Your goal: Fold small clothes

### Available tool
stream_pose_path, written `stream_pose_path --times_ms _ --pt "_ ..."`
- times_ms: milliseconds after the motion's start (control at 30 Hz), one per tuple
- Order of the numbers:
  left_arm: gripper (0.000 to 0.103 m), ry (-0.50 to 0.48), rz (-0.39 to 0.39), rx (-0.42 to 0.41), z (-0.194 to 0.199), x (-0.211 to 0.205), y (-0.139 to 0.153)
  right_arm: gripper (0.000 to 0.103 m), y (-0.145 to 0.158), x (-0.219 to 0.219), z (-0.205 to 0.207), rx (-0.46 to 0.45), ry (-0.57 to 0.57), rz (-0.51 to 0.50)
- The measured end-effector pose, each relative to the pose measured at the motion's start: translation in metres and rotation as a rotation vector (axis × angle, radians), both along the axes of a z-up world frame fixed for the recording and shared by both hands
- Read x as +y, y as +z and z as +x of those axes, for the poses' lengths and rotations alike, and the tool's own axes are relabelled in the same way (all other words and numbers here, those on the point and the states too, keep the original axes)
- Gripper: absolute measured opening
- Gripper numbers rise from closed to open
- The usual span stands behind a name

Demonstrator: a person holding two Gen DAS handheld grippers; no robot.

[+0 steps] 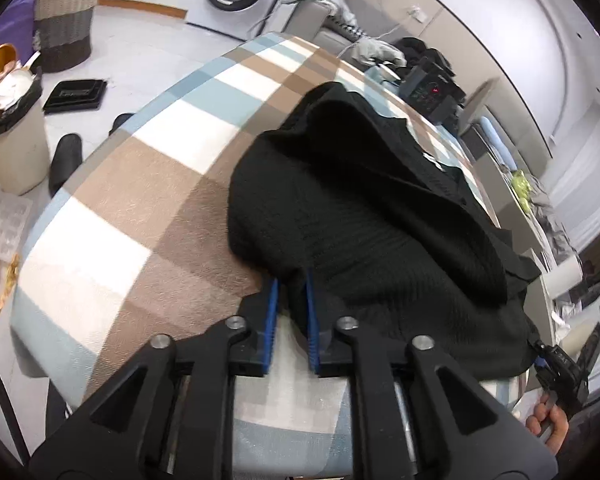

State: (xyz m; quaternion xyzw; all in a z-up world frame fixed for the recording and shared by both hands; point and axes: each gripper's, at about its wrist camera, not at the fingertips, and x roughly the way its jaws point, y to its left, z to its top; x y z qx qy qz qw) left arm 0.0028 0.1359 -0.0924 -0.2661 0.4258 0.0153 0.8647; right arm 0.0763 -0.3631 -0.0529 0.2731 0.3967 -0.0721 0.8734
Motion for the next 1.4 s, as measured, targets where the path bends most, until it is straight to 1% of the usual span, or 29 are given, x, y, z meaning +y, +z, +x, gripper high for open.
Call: stream_pose_path --times_ms 33,67,100,133,167,200,267,367,500,633,733,800,867,967,1033,1100,1133,1167,1233,1300,1333,1367,1400 --pt "0.025 0.016 0.005 0.009 -0.001 0.003 0.002 0.038 0.006 -0.004 0.000 -0.022 -0.016 -0.003" --pt "0.037 0.029 0.012 0.008 -0.001 0.006 0.004 0.041 0.011 -0.009 0.000 -0.041 -0.023 0.001" --pt "0.044 0.042 0.019 0.003 -0.002 0.010 0.008 0.042 0.015 -0.013 0.002 -0.056 -0.026 0.010" --pt "0.054 0.059 0.018 -0.013 -0.003 0.016 0.013 0.042 0.019 -0.016 0.003 -0.065 -0.026 0.019" --pt "0.059 0.067 0.020 -0.024 -0.003 0.018 0.017 0.044 0.025 -0.021 0.008 -0.081 -0.027 0.032" --pt "0.060 0.078 0.023 -0.033 -0.002 0.021 0.022 0.045 0.027 -0.023 0.010 -0.088 -0.028 0.035" --pt "0.066 0.079 0.013 -0.050 0.003 0.025 0.032 0.052 0.033 -0.026 0.021 -0.103 -0.019 0.052" --pt "0.069 0.077 -0.017 -0.089 0.016 0.028 0.045 0.053 0.037 -0.023 0.039 -0.110 0.024 0.091" --pt "0.070 0.039 -0.042 -0.104 0.048 0.023 0.056 0.056 0.038 -0.018 0.059 -0.112 0.065 0.141" --pt "0.070 0.020 -0.071 -0.070 0.086 0.017 0.052 0.056 0.034 -0.023 0.076 -0.095 0.068 0.187" --pt "0.070 0.000 -0.073 -0.042 0.106 0.012 0.045 0.056 0.029 -0.027 0.085 -0.083 0.058 0.182" --pt "0.070 -0.006 -0.073 -0.017 0.119 0.009 0.038 0.056 0.024 -0.030 0.094 -0.055 0.044 0.175" --pt "0.070 -0.014 -0.079 0.005 0.130 0.006 0.031 0.056 0.019 -0.034 0.102 -0.053 0.039 0.185" --pt "0.069 -0.014 -0.096 0.007 0.138 0.006 0.025 0.056 0.014 -0.039 0.117 -0.036 0.028 0.168" --pt "0.067 -0.014 -0.100 0.002 0.140 0.005 0.024 0.056 0.009 -0.043 0.123 -0.028 0.030 0.191" --pt "0.064 -0.013 -0.098 -0.004 0.142 0.005 0.024 0.055 0.010 -0.042 0.129 -0.035 0.055 0.195" --pt "0.061 -0.009 -0.099 -0.007 0.142 0.006 0.025 0.051 0.012 -0.040 0.129 -0.043 0.066 0.190" --pt "0.061 -0.007 -0.103 -0.012 0.142 0.006 0.026 0.049 0.017 -0.034 0.129 -0.072 0.115 0.183" --pt "0.059 -0.006 -0.121 -0.025 0.141 0.007 0.028 0.049 0.021 -0.026 0.130 -0.082 0.140 0.159" --pt "0.051 -0.006 -0.123 -0.036 0.140 0.006 0.029 0.046 0.018 -0.026 0.133 -0.066 0.126 0.159" --pt "0.040 0.000 -0.107 -0.035 0.141 0.006 0.029 0.036 0.014 -0.028 0.135 -0.043 0.107 0.165" --pt "0.030 0.001 -0.103 -0.034 0.142 0.006 0.028 0.030 0.010 -0.031 0.137 -0.024 0.087 0.167" --pt "0.024 -0.001 -0.105 -0.032 0.144 0.005 0.027 0.028 0.007 -0.033 0.138 -0.010 0.069 0.172"
